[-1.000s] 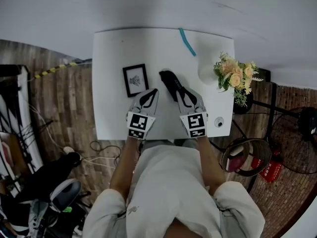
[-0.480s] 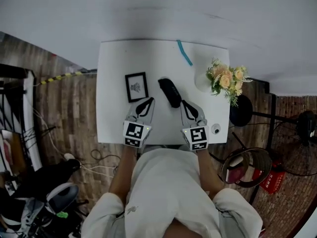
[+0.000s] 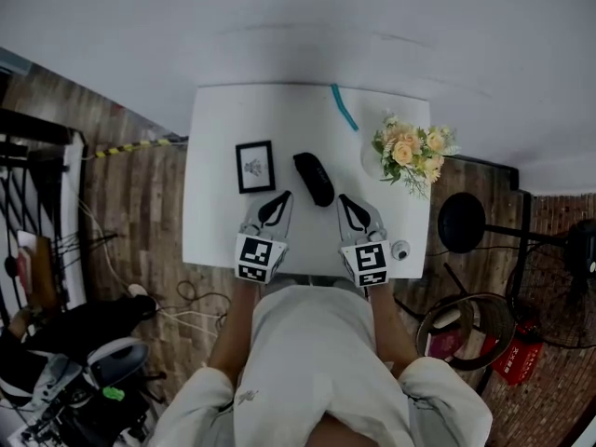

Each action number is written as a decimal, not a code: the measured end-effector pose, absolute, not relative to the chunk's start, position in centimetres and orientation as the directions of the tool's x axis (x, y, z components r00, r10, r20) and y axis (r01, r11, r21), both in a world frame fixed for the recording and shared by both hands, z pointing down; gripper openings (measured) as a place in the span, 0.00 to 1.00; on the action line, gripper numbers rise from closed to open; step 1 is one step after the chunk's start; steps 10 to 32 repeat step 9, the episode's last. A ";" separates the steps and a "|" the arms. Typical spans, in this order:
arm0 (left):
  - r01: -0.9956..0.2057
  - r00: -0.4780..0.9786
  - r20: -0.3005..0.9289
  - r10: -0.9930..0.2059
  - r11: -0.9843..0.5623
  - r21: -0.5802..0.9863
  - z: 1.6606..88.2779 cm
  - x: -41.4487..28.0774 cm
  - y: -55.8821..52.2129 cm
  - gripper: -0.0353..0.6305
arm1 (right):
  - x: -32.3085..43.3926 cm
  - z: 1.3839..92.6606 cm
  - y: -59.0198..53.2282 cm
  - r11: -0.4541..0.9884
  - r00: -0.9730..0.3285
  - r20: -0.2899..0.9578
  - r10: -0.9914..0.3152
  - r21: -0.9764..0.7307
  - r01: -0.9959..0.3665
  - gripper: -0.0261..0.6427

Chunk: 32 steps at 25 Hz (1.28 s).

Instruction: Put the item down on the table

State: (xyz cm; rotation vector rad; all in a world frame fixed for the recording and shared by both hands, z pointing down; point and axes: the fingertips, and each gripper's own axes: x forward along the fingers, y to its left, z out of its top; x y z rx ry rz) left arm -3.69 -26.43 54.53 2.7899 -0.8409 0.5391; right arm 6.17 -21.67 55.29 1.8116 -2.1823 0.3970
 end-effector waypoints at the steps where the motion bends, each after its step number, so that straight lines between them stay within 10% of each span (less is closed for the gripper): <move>1: -0.566 0.771 0.392 -0.502 -0.822 0.061 54.5 -3.5 -26.2 0.08 | 6.3 55.5 -21.5 0.182 -0.183 0.385 -0.905 -0.037 -0.983 0.04; 32: -0.591 0.751 0.399 -0.526 -0.805 0.049 54.5 -2.2 -25.3 0.08 | 7.0 56.1 -21.4 0.220 -0.223 0.385 -0.896 -0.052 -0.974 0.04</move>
